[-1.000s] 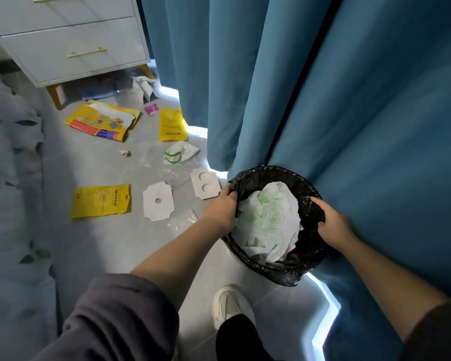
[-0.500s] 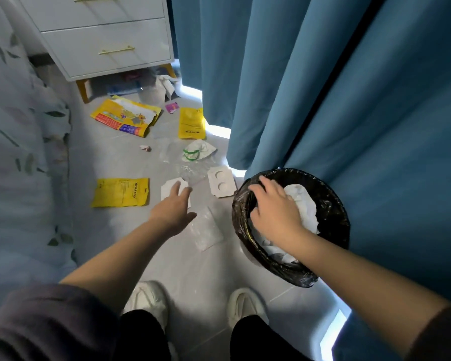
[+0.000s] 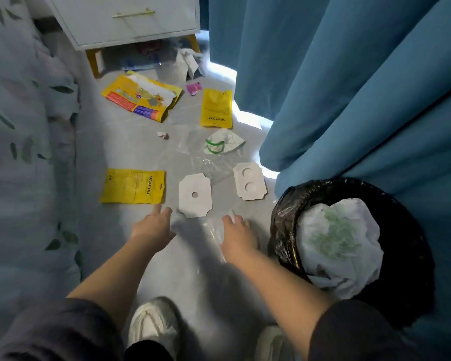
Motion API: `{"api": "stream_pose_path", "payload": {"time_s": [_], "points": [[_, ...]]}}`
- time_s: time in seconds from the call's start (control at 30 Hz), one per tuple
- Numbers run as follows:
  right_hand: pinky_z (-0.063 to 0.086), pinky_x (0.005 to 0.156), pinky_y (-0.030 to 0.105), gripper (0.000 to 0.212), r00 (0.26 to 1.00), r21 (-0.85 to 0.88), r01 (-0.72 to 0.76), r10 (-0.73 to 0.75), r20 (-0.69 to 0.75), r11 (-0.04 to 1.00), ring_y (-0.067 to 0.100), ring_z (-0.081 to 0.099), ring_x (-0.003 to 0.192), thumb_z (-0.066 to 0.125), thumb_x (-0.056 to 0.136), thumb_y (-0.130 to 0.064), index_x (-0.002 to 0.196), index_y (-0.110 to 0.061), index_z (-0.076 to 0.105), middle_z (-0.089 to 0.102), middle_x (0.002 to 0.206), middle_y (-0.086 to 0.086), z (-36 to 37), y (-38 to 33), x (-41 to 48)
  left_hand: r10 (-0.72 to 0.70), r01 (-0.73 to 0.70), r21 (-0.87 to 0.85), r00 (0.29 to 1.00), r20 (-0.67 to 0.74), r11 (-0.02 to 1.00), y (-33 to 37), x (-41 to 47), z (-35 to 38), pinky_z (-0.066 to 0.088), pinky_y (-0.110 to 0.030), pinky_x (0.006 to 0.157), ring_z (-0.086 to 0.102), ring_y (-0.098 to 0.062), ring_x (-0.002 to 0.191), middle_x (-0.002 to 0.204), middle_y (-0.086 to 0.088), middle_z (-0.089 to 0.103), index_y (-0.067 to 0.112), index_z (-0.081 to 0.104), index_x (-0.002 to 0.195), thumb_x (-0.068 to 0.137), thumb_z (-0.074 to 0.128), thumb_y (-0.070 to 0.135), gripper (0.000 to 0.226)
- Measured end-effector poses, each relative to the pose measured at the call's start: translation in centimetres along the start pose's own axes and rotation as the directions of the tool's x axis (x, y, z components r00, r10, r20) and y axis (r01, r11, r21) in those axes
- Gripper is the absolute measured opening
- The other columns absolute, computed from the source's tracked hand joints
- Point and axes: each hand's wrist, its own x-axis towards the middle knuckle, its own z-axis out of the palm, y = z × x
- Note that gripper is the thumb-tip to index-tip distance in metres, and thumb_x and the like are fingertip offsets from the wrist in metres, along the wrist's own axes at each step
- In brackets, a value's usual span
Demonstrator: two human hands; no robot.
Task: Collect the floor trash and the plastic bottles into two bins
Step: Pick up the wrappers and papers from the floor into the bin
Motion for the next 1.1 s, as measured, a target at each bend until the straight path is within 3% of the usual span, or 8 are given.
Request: {"api": "stream_pose_path", "payload": {"time_s": [0.1, 0.23, 0.47, 0.63, 0.73, 0.9, 1.1], "points": [[0.041, 0.1, 0.04, 0.059, 0.988, 0.096, -0.155, 0.152, 0.036, 0.983, 0.03, 0.04, 0.127, 0.053, 0.09, -0.015, 0.142, -0.024, 0.028, 0.036, 0.142, 0.009, 1.9, 0.3, 2.2, -0.028, 0.028, -0.02, 1.0, 0.006, 0.999, -0.8, 2.9, 0.9, 0.045, -0.043, 0.092, 0.044, -0.029, 0.127, 0.147, -0.005, 0.026, 0.017, 0.033, 0.138, 0.092, 0.055, 0.033, 0.054], [0.041, 0.098, 0.04, 0.071, 0.954, 0.196, -0.3, 0.293, 0.069, 0.933, 0.029, 0.037, 0.13, 0.057, 0.089, -0.019, 0.147, -0.031, 0.017, 0.028, 0.147, 0.005, 3.4, 0.2, 4.6, -0.072, 0.07, -0.041, 0.996, -0.059, 0.997, -2.1, 6.9, 1.0, 0.043, -0.044, 0.096, 0.037, -0.032, 0.129, 0.145, -0.008, 0.029, 0.017, 0.032, 0.14, 0.091, 0.055, 0.028, 0.054], [0.039, 0.097, 0.036, 0.077, 0.91, 0.237, -0.409, 0.414, 0.028, 0.881, 0.03, 0.04, 0.125, 0.065, 0.081, -0.024, 0.142, -0.035, 0.019, 0.031, 0.142, 0.011, 5.2, 0.3, 6.6, -0.12, 0.118, -0.026, 0.979, -0.164, 0.993, -3.4, 10.9, 0.9, 0.043, -0.045, 0.093, 0.031, -0.034, 0.131, 0.147, -0.01, 0.025, 0.02, 0.03, 0.139, 0.084, 0.064, 0.029, 0.065], [0.038, 0.1, 0.043, 0.084, 0.891, 0.161, -0.443, 0.453, -0.026, 0.882, 0.032, 0.036, 0.126, 0.071, 0.075, -0.03, 0.138, -0.035, 0.016, 0.026, 0.144, 0.013, 6.4, 0.5, 7.8, -0.138, 0.135, -0.043, 0.988, -0.064, 0.99, -3.6, 11.7, 1.1, 0.041, -0.046, 0.1, 0.022, -0.034, 0.138, 0.152, -0.01, 0.017, 0.026, 0.022, 0.144, 0.084, 0.064, 0.03, 0.073], [0.037, 0.1, 0.043, 0.084, 0.889, 0.104, -0.45, 0.456, -0.046, 0.887, 0.031, 0.039, 0.124, 0.073, 0.073, -0.032, 0.137, -0.032, 0.019, 0.03, 0.14, 0.012, 6.6, 0.4, 8.3, -0.114, 0.114, -0.065, 0.993, -0.005, 0.991, -3.6, 11.8, 1.1, 0.041, -0.046, 0.1, 0.031, -0.034, 0.132, 0.145, -0.01, 0.024, 0.025, 0.026, 0.144, 0.084, 0.064, 0.029, 0.07], [0.033, 0.104, 0.044, 0.08, 0.882, 0.062, -0.469, 0.471, -0.02, 0.881, 0.027, 0.043, 0.125, 0.073, 0.074, -0.034, 0.136, -0.027, 0.023, 0.039, 0.139, 0.01, 6.7, 0.2, 8.4, -0.089, 0.089, -0.077, 0.996, -0.001, 0.993, -4.0, 11.6, 1.6, 0.045, -0.044, 0.096, 0.038, -0.033, 0.124, 0.136, -0.01, 0.032, 0.026, 0.035, 0.138, 0.083, 0.063, 0.027, 0.062], [0.045, 0.089, 0.033, 0.046, 0.897, 0.149, -0.425, 0.437, -0.064, 0.893, 0.026, 0.055, 0.117, 0.058, 0.09, -0.017, 0.129, -0.019, 0.033, 0.051, 0.13, 0.006, 6.2, 0.2, 7.7, -0.019, 0.021, -0.126, 1.0, 0.017, 0.992, -3.7, 9.5, 3.0, 0.047, -0.043, 0.094, 0.04, -0.032, 0.124, 0.137, -0.008, 0.033, 0.03, 0.037, 0.138, 0.083, 0.06, 0.03, 0.059]]}}
